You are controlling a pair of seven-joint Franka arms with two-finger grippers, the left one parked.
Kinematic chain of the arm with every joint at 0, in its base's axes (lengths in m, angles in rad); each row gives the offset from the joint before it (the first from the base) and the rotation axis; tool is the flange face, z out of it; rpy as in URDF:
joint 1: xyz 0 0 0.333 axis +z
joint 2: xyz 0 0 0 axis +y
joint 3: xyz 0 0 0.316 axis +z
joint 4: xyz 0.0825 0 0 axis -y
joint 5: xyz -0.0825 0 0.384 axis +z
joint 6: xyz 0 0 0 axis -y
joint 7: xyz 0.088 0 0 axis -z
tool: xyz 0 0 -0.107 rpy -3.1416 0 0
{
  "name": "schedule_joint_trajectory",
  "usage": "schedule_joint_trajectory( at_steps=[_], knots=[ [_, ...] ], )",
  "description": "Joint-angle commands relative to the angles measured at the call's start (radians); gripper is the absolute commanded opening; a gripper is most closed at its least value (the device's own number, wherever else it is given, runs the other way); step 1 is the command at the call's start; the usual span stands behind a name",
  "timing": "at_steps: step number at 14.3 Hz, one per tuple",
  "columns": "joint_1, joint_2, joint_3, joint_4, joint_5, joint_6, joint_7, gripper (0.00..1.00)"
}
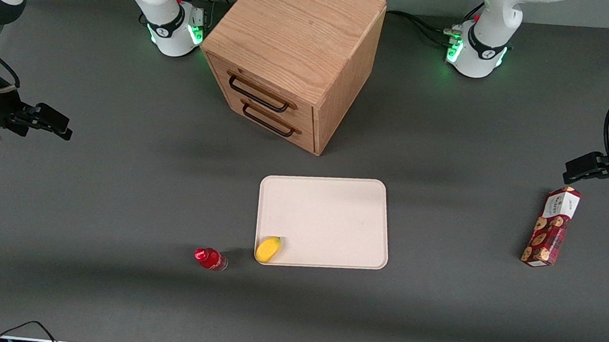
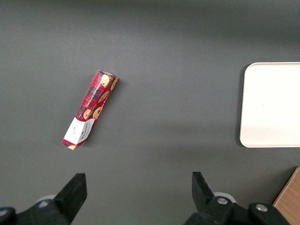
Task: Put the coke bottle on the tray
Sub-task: 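Move the right gripper down toward the red Coca-Cola bottle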
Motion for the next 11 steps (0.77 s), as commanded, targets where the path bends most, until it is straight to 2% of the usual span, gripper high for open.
schedule_joint_trajectory(
  at_steps=[1, 5, 7, 11],
  knots=[
    [-0.008, -0.008, 0.001, -0.002, 0.028, 0.009, 0.002, 1.0],
    [-0.002, 0.072, 0.022, 0.038, 0.029, 0.021, 0.004, 1.0],
    [0.0, 0.179, 0.073, 0.148, 0.028, 0.021, 0.036, 1.0],
    [0.003, 0.446, 0.195, 0.447, 0.015, 0.023, 0.209, 1.0]
  ],
)
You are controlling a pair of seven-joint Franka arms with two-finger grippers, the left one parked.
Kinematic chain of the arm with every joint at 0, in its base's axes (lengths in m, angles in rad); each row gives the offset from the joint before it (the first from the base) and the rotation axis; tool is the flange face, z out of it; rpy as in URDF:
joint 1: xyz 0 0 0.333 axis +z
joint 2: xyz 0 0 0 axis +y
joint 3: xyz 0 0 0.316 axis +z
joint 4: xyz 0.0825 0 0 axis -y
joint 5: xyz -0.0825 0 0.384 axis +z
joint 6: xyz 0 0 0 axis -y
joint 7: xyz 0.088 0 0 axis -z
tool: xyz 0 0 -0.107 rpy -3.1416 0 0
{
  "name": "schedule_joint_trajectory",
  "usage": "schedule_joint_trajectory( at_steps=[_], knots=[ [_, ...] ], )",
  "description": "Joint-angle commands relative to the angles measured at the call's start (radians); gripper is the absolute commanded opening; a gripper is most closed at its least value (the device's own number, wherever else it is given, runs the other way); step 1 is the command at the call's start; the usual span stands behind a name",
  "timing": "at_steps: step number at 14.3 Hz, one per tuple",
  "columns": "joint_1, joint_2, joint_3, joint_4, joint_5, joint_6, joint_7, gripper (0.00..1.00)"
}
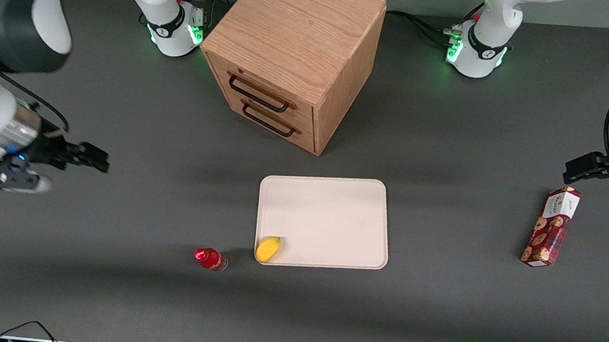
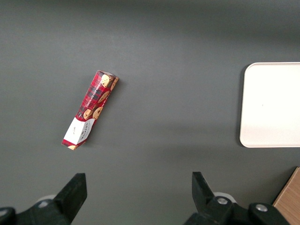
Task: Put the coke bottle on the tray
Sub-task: 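Move the right gripper down toward the red Coca-Cola bottle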
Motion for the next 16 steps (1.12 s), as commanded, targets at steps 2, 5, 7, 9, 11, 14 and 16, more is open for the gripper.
schedule_joint_trajectory(
  at_steps=[2, 5, 7, 9, 11, 14, 16],
  knots=[
    [0.013, 0.279, 0.085, 0.36, 0.007, 0.001, 0.129, 1.0],
    [0.085, 0.351, 0.11, 0.382, -0.046, 0.142, 0.243, 1.0],
    [0.132, 0.408, 0.11, 0.383, -0.126, 0.205, 0.284, 1.0],
    [0.175, 0.468, 0.106, 0.383, -0.154, 0.289, 0.311, 1.0],
    [0.182, 0.509, 0.104, 0.383, -0.192, 0.302, 0.308, 1.0],
    [0.183, 0.542, 0.105, 0.38, -0.31, 0.3, 0.3, 1.0],
    [0.183, 0.559, 0.105, 0.382, -0.314, 0.317, 0.301, 1.0]
  ],
)
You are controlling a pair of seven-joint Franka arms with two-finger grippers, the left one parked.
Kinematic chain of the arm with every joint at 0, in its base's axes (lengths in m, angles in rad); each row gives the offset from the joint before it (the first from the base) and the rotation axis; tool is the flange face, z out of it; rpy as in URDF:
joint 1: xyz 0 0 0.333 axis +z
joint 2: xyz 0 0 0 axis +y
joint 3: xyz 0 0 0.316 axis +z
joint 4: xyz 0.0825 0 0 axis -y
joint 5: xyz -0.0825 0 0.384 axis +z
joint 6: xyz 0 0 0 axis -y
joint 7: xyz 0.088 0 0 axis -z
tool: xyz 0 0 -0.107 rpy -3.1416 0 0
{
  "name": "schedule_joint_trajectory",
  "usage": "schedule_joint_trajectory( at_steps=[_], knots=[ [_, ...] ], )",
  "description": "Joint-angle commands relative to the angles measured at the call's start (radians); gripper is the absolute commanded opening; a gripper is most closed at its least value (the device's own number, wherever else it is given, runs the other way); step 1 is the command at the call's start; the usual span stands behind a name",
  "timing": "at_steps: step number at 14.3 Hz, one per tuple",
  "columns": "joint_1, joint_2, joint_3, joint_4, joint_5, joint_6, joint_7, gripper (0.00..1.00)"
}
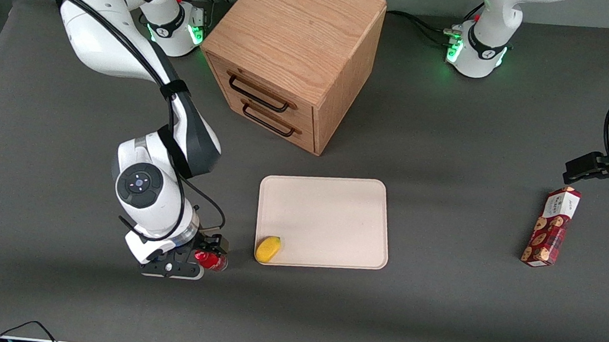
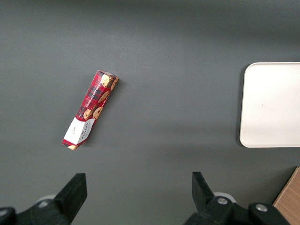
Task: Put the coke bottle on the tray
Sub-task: 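Close the right gripper around the red Coca-Cola bottle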
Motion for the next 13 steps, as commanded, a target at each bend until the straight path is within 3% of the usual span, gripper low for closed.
schedule_joint_trajectory(
  at_steps=[1, 10, 11, 12, 13],
  knots=[
    [0.005, 0.035, 0.002, 0.042, -0.032, 0.03, 0.013, 1.0],
    [0.004, 0.065, 0.003, 0.039, -0.029, 0.074, 0.022, 0.98],
    [0.004, 0.068, 0.003, 0.039, -0.028, 0.074, 0.024, 0.86],
    [0.004, 0.068, 0.003, 0.039, -0.026, 0.074, 0.024, 0.68],
    [0.002, 0.069, 0.003, 0.039, -0.023, 0.071, 0.025, 0.41]
  ],
)
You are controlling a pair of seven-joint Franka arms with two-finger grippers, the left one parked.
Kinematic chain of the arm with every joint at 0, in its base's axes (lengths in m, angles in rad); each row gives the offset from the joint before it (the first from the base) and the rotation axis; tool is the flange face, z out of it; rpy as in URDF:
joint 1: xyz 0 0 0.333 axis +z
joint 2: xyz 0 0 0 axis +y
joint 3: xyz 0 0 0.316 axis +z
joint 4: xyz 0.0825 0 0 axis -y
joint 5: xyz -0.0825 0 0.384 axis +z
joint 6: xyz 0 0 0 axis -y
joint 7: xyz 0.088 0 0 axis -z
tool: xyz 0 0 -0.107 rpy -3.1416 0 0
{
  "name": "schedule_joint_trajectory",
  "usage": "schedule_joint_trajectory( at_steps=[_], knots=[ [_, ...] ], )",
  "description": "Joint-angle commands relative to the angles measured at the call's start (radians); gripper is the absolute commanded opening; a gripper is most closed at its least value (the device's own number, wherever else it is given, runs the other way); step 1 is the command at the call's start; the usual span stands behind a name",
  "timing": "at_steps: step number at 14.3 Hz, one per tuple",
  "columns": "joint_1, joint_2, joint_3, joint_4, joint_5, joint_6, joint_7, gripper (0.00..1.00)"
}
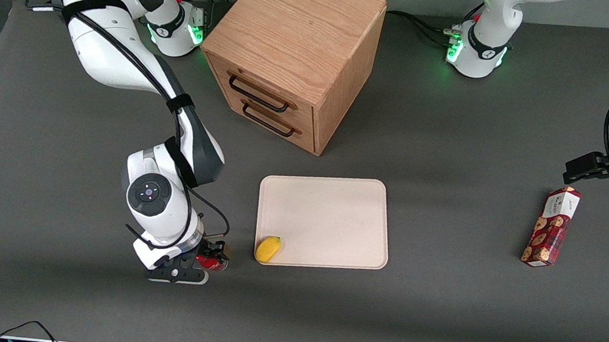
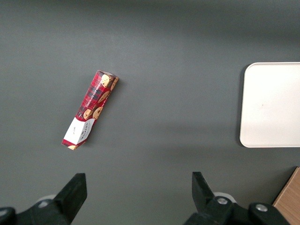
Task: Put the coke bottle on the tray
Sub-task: 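Close the right gripper around the red Coca-Cola bottle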
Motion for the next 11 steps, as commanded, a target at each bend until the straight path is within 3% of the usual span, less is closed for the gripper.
schedule_joint_trajectory(
  at_steps=[1, 2, 5, 6, 7, 11],
  knots=[
    [0.003, 0.024, 0.003, 0.038, 0.002, 0.001, 0.025, 0.22],
    [0.003, 0.024, 0.002, 0.038, 0.024, 0.002, 0.025, 0.15],
    [0.004, 0.024, 0.002, 0.037, 0.029, 0.001, 0.048, 0.14],
    [0.004, 0.022, 0.002, 0.035, 0.029, -0.001, 0.05, 0.04],
    [0.003, 0.021, 0.003, 0.036, 0.032, -0.007, 0.05, 0.0],
    [-0.002, -0.02, -0.009, 0.04, 0.091, -0.068, 0.074, 0.0]
  ],
)
